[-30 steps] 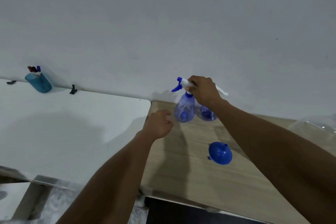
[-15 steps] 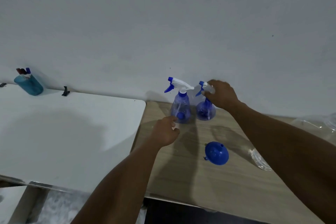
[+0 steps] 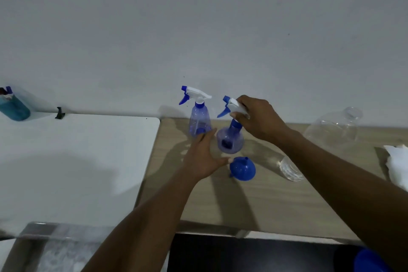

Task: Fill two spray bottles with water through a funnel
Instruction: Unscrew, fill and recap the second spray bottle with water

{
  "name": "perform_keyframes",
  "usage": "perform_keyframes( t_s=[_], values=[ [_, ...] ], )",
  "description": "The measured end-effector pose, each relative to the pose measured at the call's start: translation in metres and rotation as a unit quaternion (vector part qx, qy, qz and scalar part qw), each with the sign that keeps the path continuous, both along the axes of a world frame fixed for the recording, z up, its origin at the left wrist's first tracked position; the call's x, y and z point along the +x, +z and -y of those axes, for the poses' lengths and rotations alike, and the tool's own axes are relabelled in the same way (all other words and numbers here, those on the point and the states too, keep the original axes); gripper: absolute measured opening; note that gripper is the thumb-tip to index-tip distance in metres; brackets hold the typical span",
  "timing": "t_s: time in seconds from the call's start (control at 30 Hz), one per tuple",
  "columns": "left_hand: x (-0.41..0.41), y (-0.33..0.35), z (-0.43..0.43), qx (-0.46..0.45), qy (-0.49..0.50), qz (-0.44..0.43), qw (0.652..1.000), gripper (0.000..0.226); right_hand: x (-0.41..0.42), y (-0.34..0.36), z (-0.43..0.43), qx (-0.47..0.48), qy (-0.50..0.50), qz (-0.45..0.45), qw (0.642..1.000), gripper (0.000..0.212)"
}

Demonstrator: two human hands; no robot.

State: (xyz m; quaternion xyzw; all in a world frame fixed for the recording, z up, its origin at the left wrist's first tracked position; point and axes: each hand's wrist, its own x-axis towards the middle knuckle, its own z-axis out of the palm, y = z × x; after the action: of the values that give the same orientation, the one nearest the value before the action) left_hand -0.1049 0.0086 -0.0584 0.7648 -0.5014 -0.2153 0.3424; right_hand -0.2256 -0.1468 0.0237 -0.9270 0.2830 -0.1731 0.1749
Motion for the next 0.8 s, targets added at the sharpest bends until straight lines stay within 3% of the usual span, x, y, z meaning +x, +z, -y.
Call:
perform_keyframes(
  t_s=[0.27,0.37,0.57,0.63,0.7,0.8],
  values=[
    [-0.03,-0.048,-0.04,0.059,-0.013,-0.016,0.998,0.076,-0.041,-0.055,-0.07,0.035,0.044,-0.019,0.998,0.02],
    [-0.041,-0.058,-0.055,0.062,-0.008,-0.046,0.997,0.061,-0.049,-0.074,-0.093,0.035,0.066,-0.006,0.997,0.022],
    [-0.044,-0.066,-0.06,0.068,0.033,-0.069,0.995,0.05,-0.045,-0.084,-0.108,-0.139,0.012,-0.099,0.985,0.037],
    [-0.044,-0.066,-0.06,0.074,0.024,-0.076,0.994,0.056,-0.044,-0.08,-0.109,-0.104,0.022,-0.092,0.99,0.032],
    [-0.043,-0.066,-0.061,0.067,0.026,-0.094,0.993,0.062,-0.043,-0.074,-0.108,0.001,0.054,-0.082,0.995,0.031],
    [-0.04,-0.065,-0.061,0.058,0.024,-0.109,0.992,0.065,-0.046,-0.069,-0.098,0.067,0.104,-0.107,0.986,0.047]
  ],
)
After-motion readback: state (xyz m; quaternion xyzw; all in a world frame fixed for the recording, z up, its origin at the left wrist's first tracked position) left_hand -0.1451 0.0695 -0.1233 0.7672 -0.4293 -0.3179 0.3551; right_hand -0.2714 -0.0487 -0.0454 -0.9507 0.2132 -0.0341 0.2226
